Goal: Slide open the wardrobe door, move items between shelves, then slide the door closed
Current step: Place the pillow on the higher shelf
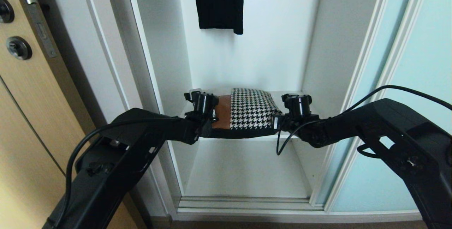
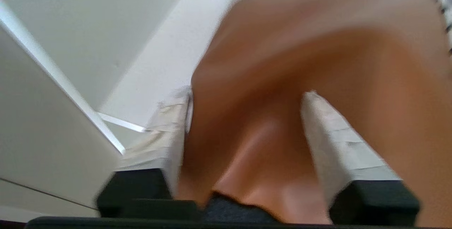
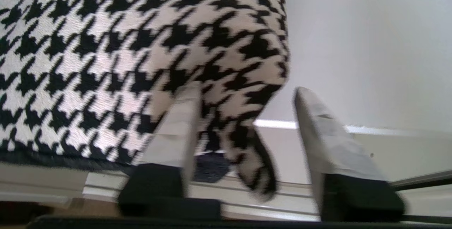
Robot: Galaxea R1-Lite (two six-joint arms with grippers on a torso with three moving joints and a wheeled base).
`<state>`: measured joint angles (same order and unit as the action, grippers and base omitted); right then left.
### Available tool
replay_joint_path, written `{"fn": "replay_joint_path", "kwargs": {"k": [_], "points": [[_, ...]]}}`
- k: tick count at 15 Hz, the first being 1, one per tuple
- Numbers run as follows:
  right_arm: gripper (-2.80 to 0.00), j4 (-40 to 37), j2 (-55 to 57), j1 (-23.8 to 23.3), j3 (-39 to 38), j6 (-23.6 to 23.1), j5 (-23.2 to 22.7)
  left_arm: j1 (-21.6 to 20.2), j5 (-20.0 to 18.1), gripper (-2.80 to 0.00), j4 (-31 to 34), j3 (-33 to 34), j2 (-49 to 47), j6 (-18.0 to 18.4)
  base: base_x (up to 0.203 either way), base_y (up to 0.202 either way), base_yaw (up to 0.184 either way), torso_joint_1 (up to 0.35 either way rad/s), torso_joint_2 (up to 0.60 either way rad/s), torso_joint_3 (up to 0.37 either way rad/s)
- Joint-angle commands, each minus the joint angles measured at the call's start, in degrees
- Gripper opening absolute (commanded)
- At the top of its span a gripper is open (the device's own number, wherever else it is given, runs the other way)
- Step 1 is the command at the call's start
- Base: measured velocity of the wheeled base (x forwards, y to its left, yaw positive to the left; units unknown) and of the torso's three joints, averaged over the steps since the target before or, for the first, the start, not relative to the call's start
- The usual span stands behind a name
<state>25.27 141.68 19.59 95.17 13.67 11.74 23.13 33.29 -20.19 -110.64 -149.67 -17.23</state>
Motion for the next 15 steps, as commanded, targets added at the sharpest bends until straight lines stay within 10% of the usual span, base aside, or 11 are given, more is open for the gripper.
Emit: {"fn": "replay_joint_path", "kwargs": {"k": [1, 7, 11, 12, 15], "points": [[0.00, 0.76, -1.51, 0.49, -1.90, 0.20, 0.04, -0.04, 0.44, 0.00, -0.18, 0.56, 1.56, -0.31, 0.000, 0.000, 0.000, 0.000, 0.00, 0.000], [0.00, 8.16, -8.42, 0.54, -13.93, 0.18, -0.71, 3.78, -0.21, 0.00, -3.80, 16.63, 14.92, -1.62, 0.000, 0.000, 0.000, 0.000, 0.00, 0.000], [0.00, 12.55, -10.10, 0.53, -19.20, 0.05, -0.91, 6.21, -9.02, 0.00, -6.10, 32.21, 19.93, -1.89, 0.000, 0.000, 0.000, 0.000, 0.00, 0.000], [0.00, 13.05, -11.32, 0.45, -20.44, 0.05, -1.25, 6.37, -10.88, -2.80, -6.01, 34.31, 20.93, -1.97, 0.000, 0.000, 0.000, 0.000, 0.00, 0.000], [0.00, 13.22, -15.23, 0.28, -24.76, 0.26, -3.41, 7.06, -11.75, -2.80, -5.93, 38.01, 23.91, -3.08, 0.000, 0.000, 0.000, 0.000, 0.00, 0.000]]}}
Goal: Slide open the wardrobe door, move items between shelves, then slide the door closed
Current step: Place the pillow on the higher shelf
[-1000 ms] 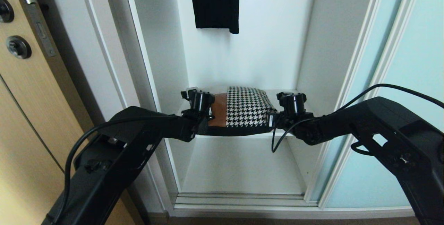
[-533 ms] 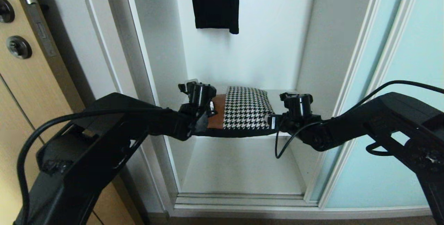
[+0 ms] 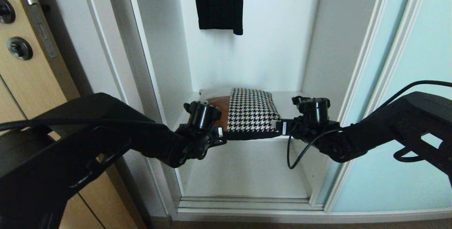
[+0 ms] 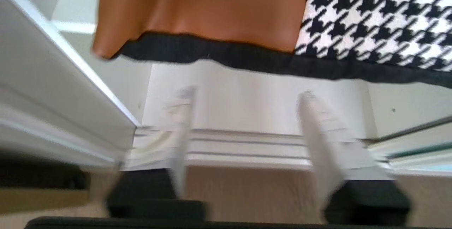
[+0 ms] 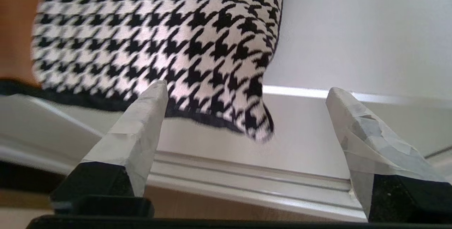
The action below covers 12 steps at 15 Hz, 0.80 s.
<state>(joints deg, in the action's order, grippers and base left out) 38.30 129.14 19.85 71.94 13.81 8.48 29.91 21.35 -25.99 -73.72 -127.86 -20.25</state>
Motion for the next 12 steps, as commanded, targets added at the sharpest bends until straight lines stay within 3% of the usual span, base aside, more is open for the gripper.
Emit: {"fn": "replay_joint_path", "kwargs": {"k": [1, 3, 5, 6, 7, 12], "points": [[0.00, 0.19, -3.57, 0.02, -2.44, 0.90, -0.44, 0.58, -0.42, -2.80, -0.04, 2.74, 3.85, -0.46, 0.000, 0.000, 0.000, 0.000, 0.00, 0.000], [0.00, 0.19, -6.37, -0.07, -4.96, 2.41, -1.26, 0.73, -3.01, -2.80, 1.52, 6.85, 8.25, -1.42, 0.000, 0.000, 0.000, 0.000, 0.00, 0.000], [0.00, 0.05, -10.88, -0.48, -8.76, 3.04, -5.45, 0.76, -7.37, -2.80, 6.56, 9.62, 10.49, -3.29, 0.000, 0.000, 0.000, 0.000, 0.00, 0.000], [-0.67, 0.02, -11.96, -0.55, -10.21, 3.87, -7.07, 0.71, -7.90, -2.80, 8.10, 9.16, 9.44, -3.36, 0.000, 0.000, 0.000, 0.000, 0.00, 0.000], [-2.80, -0.26, -11.50, -0.52, -10.07, 4.65, -7.23, 0.64, -8.17, -2.80, 9.10, 8.09, 8.06, -3.41, 0.000, 0.000, 0.000, 0.000, 0.00, 0.000], [-2.80, -0.47, -6.16, 0.57, -8.39, 3.96, -7.96, -1.20, -6.05, -2.80, 9.24, -4.10, -4.24, -3.87, 0.000, 0.000, 0.000, 0.000, 0.00, 0.000]]}}
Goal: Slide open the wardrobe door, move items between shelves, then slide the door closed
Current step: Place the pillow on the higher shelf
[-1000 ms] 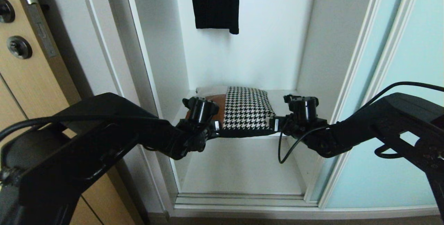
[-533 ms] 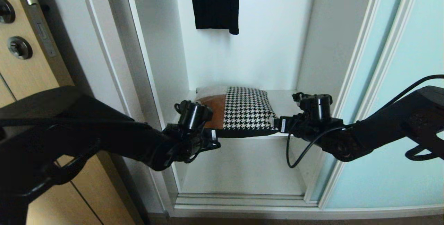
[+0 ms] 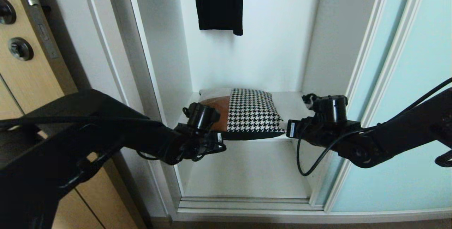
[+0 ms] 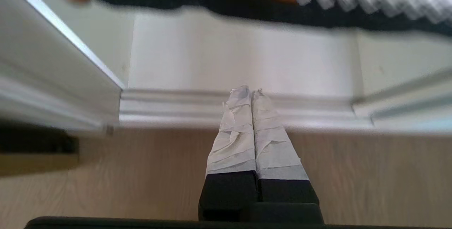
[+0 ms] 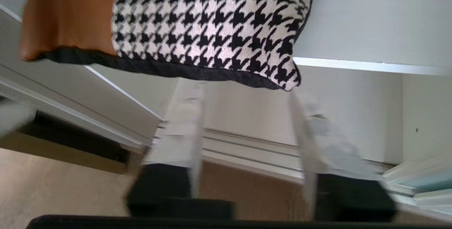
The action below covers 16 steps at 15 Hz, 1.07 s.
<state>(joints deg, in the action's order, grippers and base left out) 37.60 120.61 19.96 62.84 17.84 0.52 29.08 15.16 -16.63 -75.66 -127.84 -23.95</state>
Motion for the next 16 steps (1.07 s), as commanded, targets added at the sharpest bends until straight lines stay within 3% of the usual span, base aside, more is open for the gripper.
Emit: {"fn": "replay_joint_path", "kwargs": {"k": [1, 4, 7, 13, 16], "points": [[-2.80, 0.26, 4.62, 0.64, 2.27, -0.71, 0.04, -1.00, 0.64, -2.80, 0.11, -5.01, -6.39, -0.19, 0.000, 0.000, 0.000, 0.000, 0.00, 0.000], [-2.80, -0.09, 10.90, 0.78, 8.12, -1.78, 0.44, -3.14, 1.63, -2.80, 2.69, -13.90, -12.68, -0.15, 0.000, 0.000, 0.000, 0.000, 0.00, 0.000], [-2.80, -0.14, 14.71, 0.87, 12.15, -1.92, 0.79, -4.72, 10.06, -2.80, 3.70, -22.92, -19.23, -0.09, 0.000, 0.000, 0.000, 0.000, 0.00, 0.000], [-2.80, 0.13, 21.47, 0.96, 22.03, -1.89, 4.74, -5.97, 10.88, -2.80, -1.94, -27.00, -21.71, 0.59, 0.000, 0.000, 0.000, 0.000, 0.00, 0.000], [-2.80, -1.57, 23.01, 0.68, 28.22, -1.94, 5.00, -5.97, 10.26, -2.80, -5.89, -28.12, -21.66, 3.67, 0.000, 0.000, 0.000, 0.000, 0.00, 0.000]]}}
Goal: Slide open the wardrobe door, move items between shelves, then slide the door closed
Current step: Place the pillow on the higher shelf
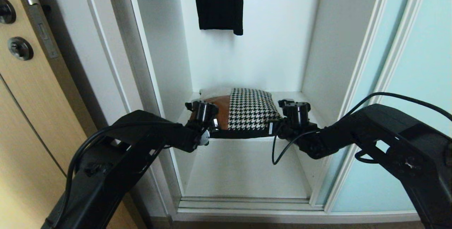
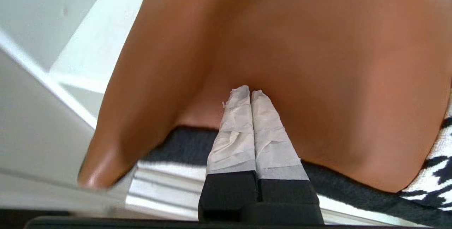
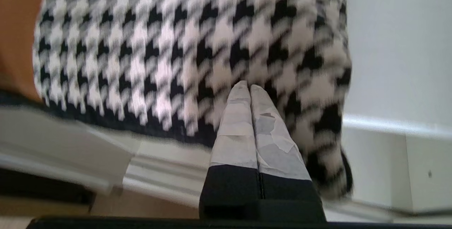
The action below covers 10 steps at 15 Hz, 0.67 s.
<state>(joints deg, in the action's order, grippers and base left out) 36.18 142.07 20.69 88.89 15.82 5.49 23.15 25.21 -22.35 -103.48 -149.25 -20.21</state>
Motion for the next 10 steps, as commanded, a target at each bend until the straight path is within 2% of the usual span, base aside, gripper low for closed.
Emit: {"fn": "replay_joint_path", "kwargs": {"k": [1, 3, 5, 8, 10], "points": [[-2.80, -1.63, 1.86, -0.22, 3.87, 0.03, 0.05, -0.03, -0.38, -2.80, -0.70, -0.32, -0.34, 1.05, 0.000, 0.000, 0.000, 0.000, 0.00, 0.000], [-2.80, -3.71, 3.49, -0.33, 7.70, 0.15, 0.05, -0.11, -1.00, -2.80, -0.98, -0.29, -1.14, 1.34, 0.000, 0.000, 0.000, 0.000, 0.00, 0.000], [-2.80, -4.54, 3.87, -0.38, 7.21, 0.20, 0.05, -0.15, -1.21, -2.80, -2.68, 2.31, 0.40, 1.15, 0.000, 0.000, 0.000, 0.000, 0.00, 0.000], [-2.80, -3.70, 0.62, -0.12, 1.53, 0.09, -0.22, 0.95, -4.38, -2.80, -7.70, 14.86, 8.30, 1.42, 0.000, 0.000, 0.000, 0.000, 0.00, 0.000], [-2.80, -2.24, 0.93, 0.01, 1.19, 0.03, -0.21, 2.94, -9.65, -2.80, -9.25, 24.22, 14.06, 1.35, 0.000, 0.000, 0.000, 0.000, 0.00, 0.000]]}}
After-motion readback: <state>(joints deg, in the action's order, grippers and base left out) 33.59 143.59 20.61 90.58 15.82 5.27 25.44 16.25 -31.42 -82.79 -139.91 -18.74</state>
